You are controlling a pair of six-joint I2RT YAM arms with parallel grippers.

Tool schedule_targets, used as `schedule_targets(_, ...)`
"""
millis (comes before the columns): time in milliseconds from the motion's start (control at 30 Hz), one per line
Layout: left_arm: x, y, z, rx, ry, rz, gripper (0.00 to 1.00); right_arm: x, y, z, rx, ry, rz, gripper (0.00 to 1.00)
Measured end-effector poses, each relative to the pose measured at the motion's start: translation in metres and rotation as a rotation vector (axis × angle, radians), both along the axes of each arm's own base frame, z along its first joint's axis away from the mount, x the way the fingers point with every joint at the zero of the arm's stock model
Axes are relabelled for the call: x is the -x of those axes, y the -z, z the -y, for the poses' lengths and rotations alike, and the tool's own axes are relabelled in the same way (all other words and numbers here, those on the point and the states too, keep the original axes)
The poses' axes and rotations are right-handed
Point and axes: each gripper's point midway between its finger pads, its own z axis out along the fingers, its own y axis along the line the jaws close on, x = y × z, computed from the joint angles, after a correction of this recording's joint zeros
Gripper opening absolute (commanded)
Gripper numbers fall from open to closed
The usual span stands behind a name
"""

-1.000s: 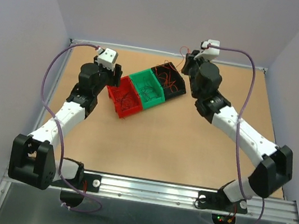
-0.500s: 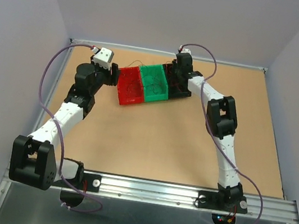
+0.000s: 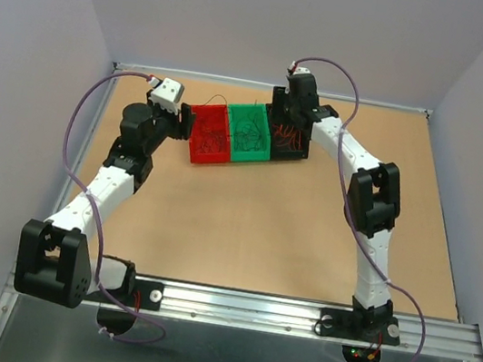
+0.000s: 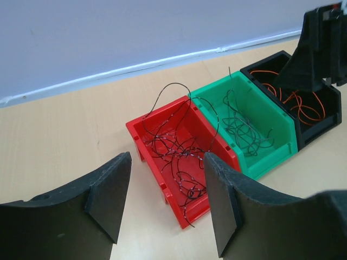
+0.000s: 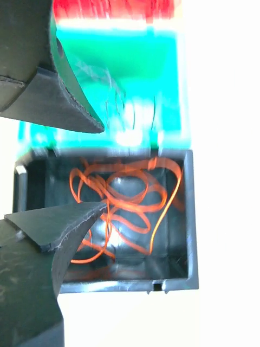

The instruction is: Untangle the cables

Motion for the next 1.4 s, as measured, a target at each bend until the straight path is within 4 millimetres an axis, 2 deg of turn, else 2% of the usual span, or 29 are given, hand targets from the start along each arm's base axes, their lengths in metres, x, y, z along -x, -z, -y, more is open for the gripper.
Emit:
schedule_targets(100,-0.001,0.001,0.001,0.000,0.006,0.000,0.68,0.004,-0.030,-0.006,-0.010,0.002,0.053,0.64)
schedule_targets(200,-0.005,0.009,0.003,-0.003,0.011,-0.015,0.68,0.010,-0.046,-0.008,-0.009,0.009,0.082,0.68)
schedule_targets(233,-0.007,0.015,0.003,-0.006,0.013,-0.027,0.72,0.014,-0.048,-0.008,-0.004,0.013,0.086,0.69)
schedule_targets(433,-0.021,0.056,0.007,-0.033,0.027,-0.134,0.76,0.041,-0.034,-0.004,0.030,0.010,0.054,0.72)
schedule_targets(600,-0.051,0.069,0.013,-0.047,0.032,-0.186,0.76,0.074,-0.024,0.006,0.038,0.001,0.032,0.73)
schedule_targets(767,-0.067,0.083,0.017,-0.055,0.037,-0.237,0.76,0.107,-0.043,0.016,-0.025,0.004,0.089,0.74)
schedule_targets(867,-0.074,0.082,0.026,-0.059,0.052,-0.246,0.73,0.122,-0.062,0.021,-0.081,0.013,0.139,0.74)
schedule_targets(900,-0.077,0.082,0.032,-0.064,0.060,-0.250,0.65,0.124,-0.064,0.023,-0.094,0.016,0.151,0.75)
schedule_targets(933,-0.078,0.083,0.036,-0.066,0.065,-0.252,0.65,0.128,-0.067,0.025,-0.108,0.021,0.163,0.75)
schedule_targets(967,-0.080,0.087,0.044,-0.077,0.079,-0.263,0.51,0.131,-0.067,0.027,-0.115,0.026,0.169,0.75)
schedule_targets(1000,-0.082,0.090,0.047,-0.083,0.084,-0.271,0.31,0.134,-0.066,0.029,-0.127,0.035,0.176,0.75)
schedule_targets(1033,-0.084,0.093,0.050,-0.089,0.091,-0.281,0.21,0.137,-0.063,0.031,-0.132,0.042,0.174,0.75)
schedule_targets(1167,-0.079,0.126,0.059,-0.123,0.111,-0.366,0.15,0.150,-0.045,0.041,-0.146,0.066,0.170,0.75)
schedule_targets(1200,-0.078,0.134,0.057,-0.133,0.106,-0.386,0.11,0.153,-0.040,0.043,-0.147,0.069,0.165,0.75)
schedule_targets(1233,-0.076,0.139,0.055,-0.142,0.099,-0.399,0.03,0.158,-0.034,0.045,-0.148,0.072,0.158,0.74)
schedule_targets(1267,-0.074,0.144,0.052,-0.153,0.093,-0.413,0.00,0.159,-0.031,0.046,-0.151,0.074,0.158,0.74)
schedule_targets(1400,-0.072,0.156,0.046,-0.178,0.076,-0.442,0.00,0.166,-0.024,0.050,-0.164,0.079,0.157,0.74)
